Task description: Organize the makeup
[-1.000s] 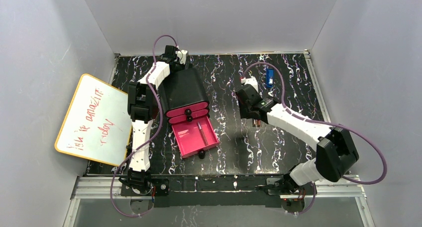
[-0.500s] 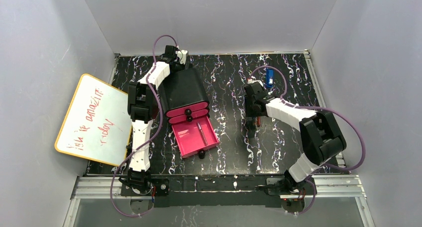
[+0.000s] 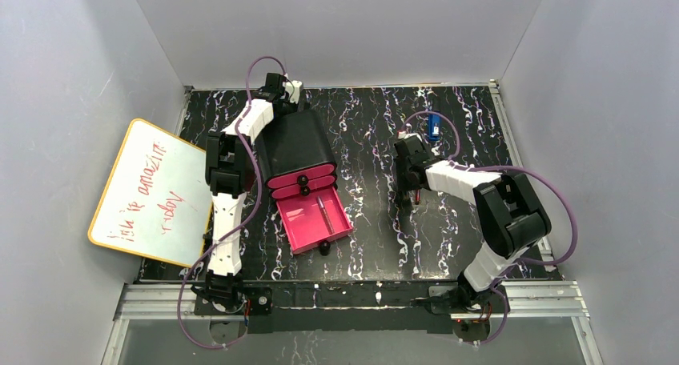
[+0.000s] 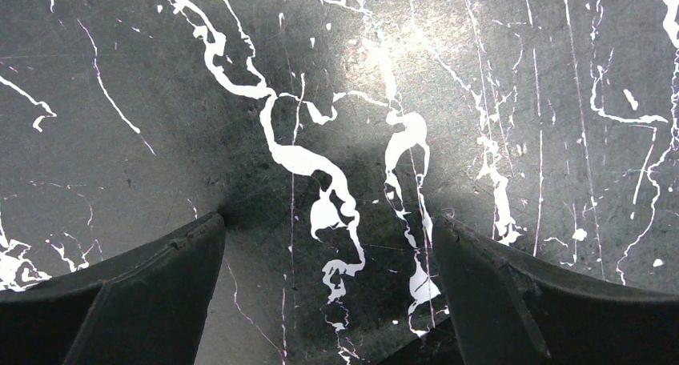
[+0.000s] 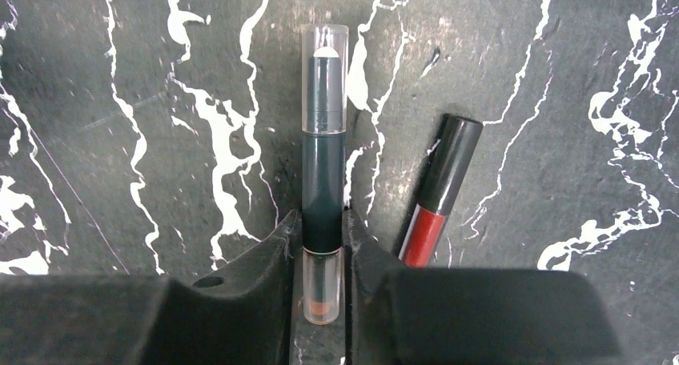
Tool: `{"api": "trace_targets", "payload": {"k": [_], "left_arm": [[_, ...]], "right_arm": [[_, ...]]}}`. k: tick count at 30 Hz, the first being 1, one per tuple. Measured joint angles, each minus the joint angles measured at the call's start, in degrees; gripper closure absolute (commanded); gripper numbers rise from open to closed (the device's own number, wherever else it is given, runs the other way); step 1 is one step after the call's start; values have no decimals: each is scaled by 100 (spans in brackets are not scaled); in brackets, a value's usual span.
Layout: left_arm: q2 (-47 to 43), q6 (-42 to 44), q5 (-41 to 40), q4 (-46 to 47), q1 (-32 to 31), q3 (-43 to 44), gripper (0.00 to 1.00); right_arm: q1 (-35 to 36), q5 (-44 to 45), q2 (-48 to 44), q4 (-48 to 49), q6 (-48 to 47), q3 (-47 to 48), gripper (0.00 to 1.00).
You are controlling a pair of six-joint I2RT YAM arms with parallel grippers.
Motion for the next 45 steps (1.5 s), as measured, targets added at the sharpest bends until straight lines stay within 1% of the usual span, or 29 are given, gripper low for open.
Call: {"api": "trace_targets", "payload": {"k": [2, 6, 10, 12, 15, 19, 23, 27, 36, 45], "left_arm": [[0, 2, 0, 0, 0, 0, 2], [2, 2, 0, 0, 0, 0, 2], [2, 2, 0, 0, 0, 0, 2], [2, 2, 0, 0, 0, 0, 2], [2, 2, 0, 2, 0, 0, 2], [4, 2, 0, 2, 0, 0, 1], [7, 0, -2, 2, -2, 2, 1], [7, 2, -7, 2, -4, 2, 2], [7, 2, -9, 4, -7, 2, 2], [7, 2, -11, 4, -9, 2, 2]], "right_arm": [[0, 4, 20, 68, -28, 0, 86], [0, 9, 24, 96, -35, 0, 93], [188, 92, -22, -50, -26, 15, 93], [553, 197, -133, -380, 13, 57, 94], [1456, 291, -435, -940, 184, 289, 94], [2518, 306, -861, -1451, 516, 785, 95], [3259, 396, -962, -1845, 868, 1259, 95], [3770, 396, -719, -2127, 1119, 1539, 96], [4207, 264, 350, -2245, 1368, 2074, 96], [4232, 264, 1069, -2173, 1257, 2824, 94]]}}
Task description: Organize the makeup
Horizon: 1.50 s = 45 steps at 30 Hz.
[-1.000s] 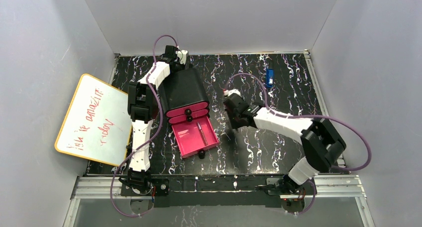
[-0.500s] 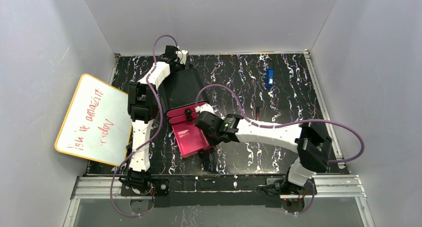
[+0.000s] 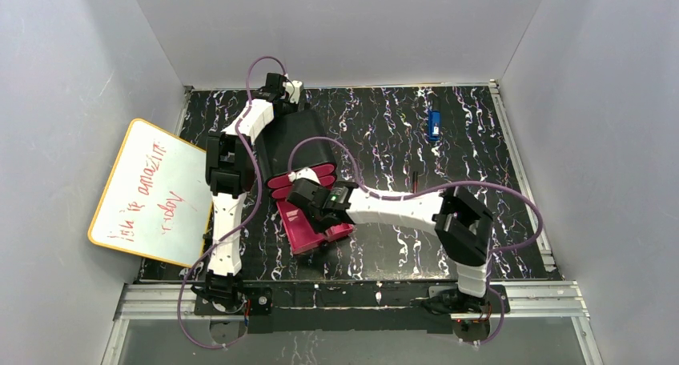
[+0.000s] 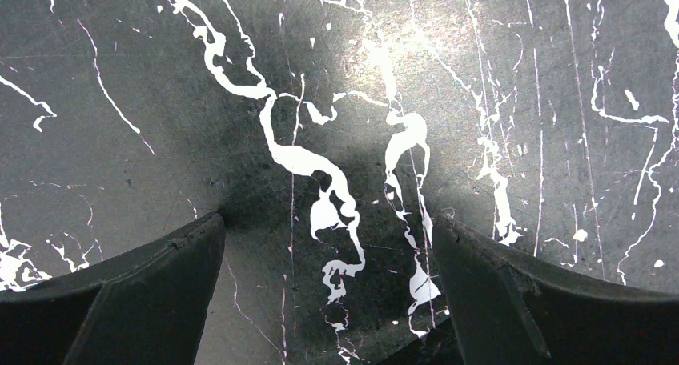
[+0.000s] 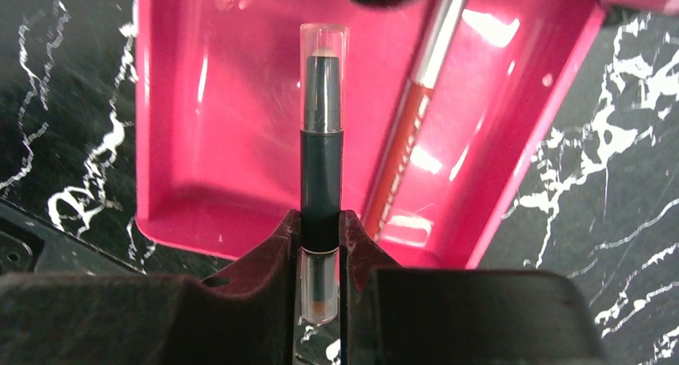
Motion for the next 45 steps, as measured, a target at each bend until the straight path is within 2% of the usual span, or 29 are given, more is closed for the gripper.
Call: {"api": "trace_targets", "payload": {"k": [9, 16, 26, 30, 33, 37, 40, 45], "left_arm": [[0, -2, 0, 2, -2, 0, 2], [2, -24, 0, 22, 0, 0, 2], [2, -26, 0, 22, 0, 0, 2], [2, -24, 0, 22, 0, 0, 2], [4, -26, 2, 13, 0, 11, 2], [13, -26, 2, 2, 0, 26, 2], [13, -26, 2, -4, -2, 28, 1], [15, -24, 2, -4, -2, 28, 2]], "right_arm": [[46, 164, 721, -37, -435, 798, 84], [59, 245, 868, -98, -680, 1027, 57], [39, 555, 708, -455, -706, 1071, 52], [-59, 929, -251, -675, -660, 621, 51], [-586, 981, -1377, -741, -621, 87, 51], [-2243, 911, -2494, -533, -739, -732, 51], [-3364, 804, -2638, -420, -935, -1220, 51], [-4310, 291, -2378, -63, -1257, -2000, 51]]}}
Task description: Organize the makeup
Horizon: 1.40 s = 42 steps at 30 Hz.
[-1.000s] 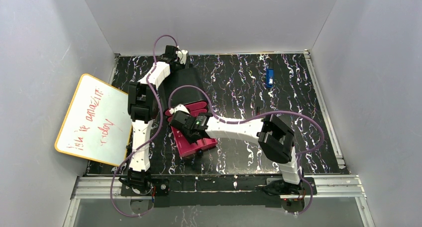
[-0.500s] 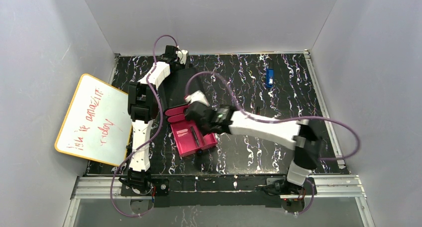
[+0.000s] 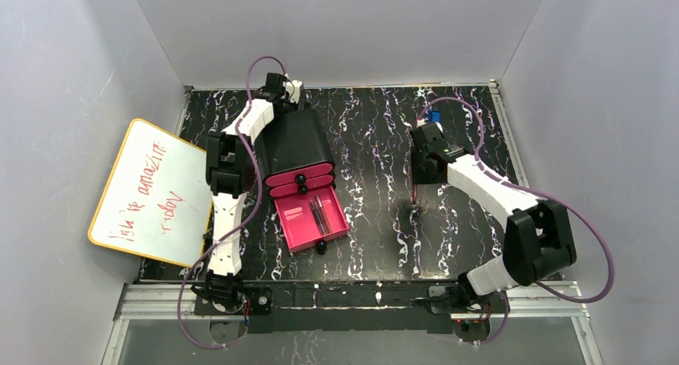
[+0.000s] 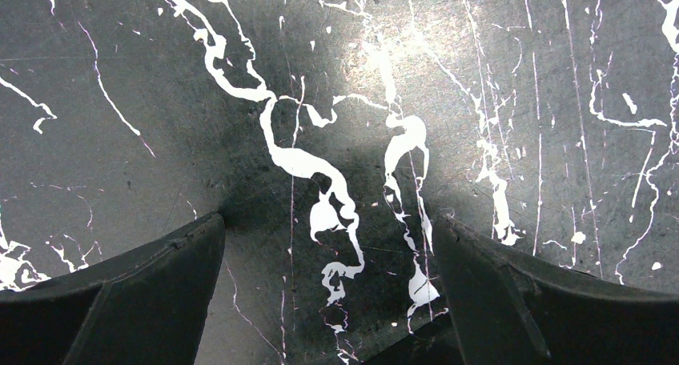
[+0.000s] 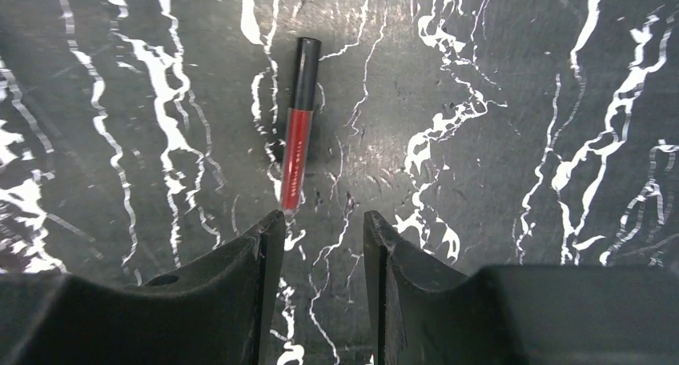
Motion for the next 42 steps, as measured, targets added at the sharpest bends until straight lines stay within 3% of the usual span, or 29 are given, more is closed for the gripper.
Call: {"api": "trace_targets", "payload": {"k": [6, 21, 33, 42], "left_arm": [[0, 0, 0, 0, 0, 0, 1], [4, 2, -2, 0, 0, 2, 2], [15, 4, -17, -11, -7, 22, 2], [20, 7, -26, -17, -15, 35, 1]], "right_arm": [[-402, -455, 437, 544, -140, -442, 52], [-476, -852, 1110, 1423, -186, -741, 54], [-481, -811, 1217, 1589, -175, -743, 77], [-446, -671, 1008, 1104, -177, -643, 85]]}}
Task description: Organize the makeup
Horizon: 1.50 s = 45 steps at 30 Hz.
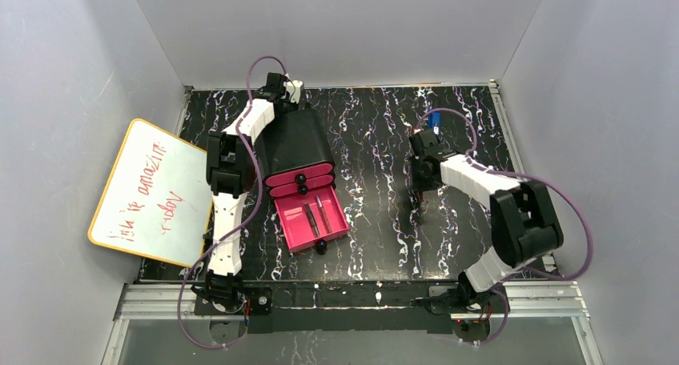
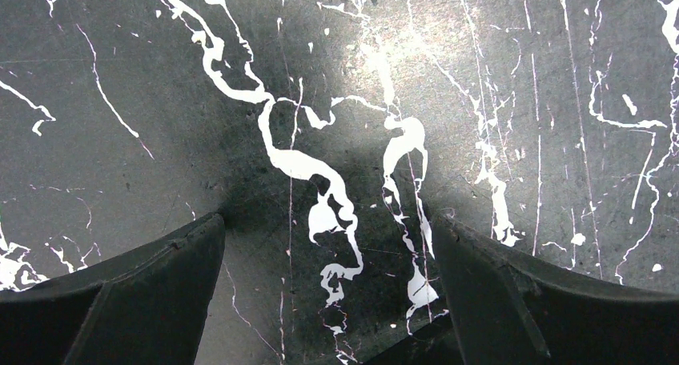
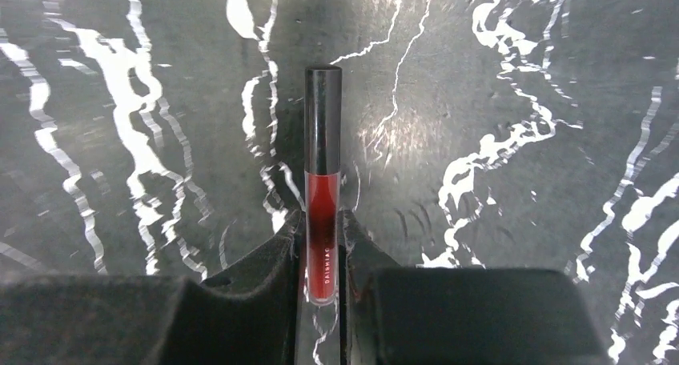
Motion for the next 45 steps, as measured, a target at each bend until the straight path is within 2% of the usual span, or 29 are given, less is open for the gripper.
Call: {"api": "trace_targets", "payload": {"k": [5, 11, 17, 24, 29, 45], "left_arm": [[28, -2, 4, -13, -4, 44, 2], [31, 2, 4, -9, -11, 44, 2], [31, 2, 4, -9, -11, 44, 2], [31, 13, 2, -9, -13, 44, 1], [31, 15, 2, -11, -15, 44, 2], [33, -4, 2, 31, -11, 44, 2]], "right_arm": [[437, 225, -752, -741, 59, 726, 86], [1652, 588, -999, -1108, 428, 1502, 87], [3047, 852, -420, -1611, 1012, 1891, 88], [4122, 925, 560, -1790, 1506, 2474, 88], [4424, 887, 883, -1808, 1670, 2531, 88], [4503, 927, 1759, -1471, 1585, 3082, 86]]}}
